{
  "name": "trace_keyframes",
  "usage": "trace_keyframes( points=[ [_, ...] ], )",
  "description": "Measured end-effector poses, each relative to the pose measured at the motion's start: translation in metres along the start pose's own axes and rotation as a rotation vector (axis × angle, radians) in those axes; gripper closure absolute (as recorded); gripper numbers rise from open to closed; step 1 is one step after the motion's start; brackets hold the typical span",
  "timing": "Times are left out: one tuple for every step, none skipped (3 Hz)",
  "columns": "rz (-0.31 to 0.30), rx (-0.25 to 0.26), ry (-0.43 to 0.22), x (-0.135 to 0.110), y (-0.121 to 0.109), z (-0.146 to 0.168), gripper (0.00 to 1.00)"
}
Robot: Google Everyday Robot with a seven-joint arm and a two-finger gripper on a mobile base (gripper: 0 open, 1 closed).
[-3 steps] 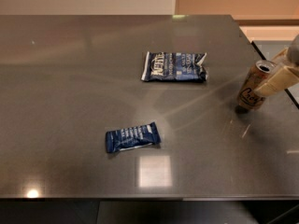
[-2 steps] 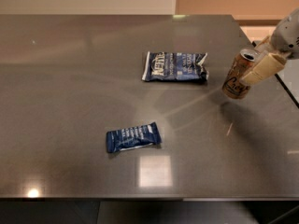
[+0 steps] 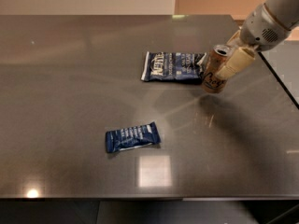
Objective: Move orange can near blue chip bag
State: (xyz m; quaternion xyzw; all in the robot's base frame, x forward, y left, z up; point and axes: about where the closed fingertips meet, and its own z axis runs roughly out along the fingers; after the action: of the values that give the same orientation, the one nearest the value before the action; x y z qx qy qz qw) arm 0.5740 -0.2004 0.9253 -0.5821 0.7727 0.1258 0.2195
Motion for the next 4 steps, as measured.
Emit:
trace_keyframes(
  points=[
    [-0.019,-0.032,0.017,-0.010,-0.002,0.020,1.00],
    [-0.040,-0.043,0.027,-0.013,-0.003,0.035,1.00],
    [-0.071,-0.033,0.035,-0.014,-0.004,0.046,0.82],
    [-0.087,-0.026,0.030,-0.015,-0.005,0.053,0.59]
  ],
)
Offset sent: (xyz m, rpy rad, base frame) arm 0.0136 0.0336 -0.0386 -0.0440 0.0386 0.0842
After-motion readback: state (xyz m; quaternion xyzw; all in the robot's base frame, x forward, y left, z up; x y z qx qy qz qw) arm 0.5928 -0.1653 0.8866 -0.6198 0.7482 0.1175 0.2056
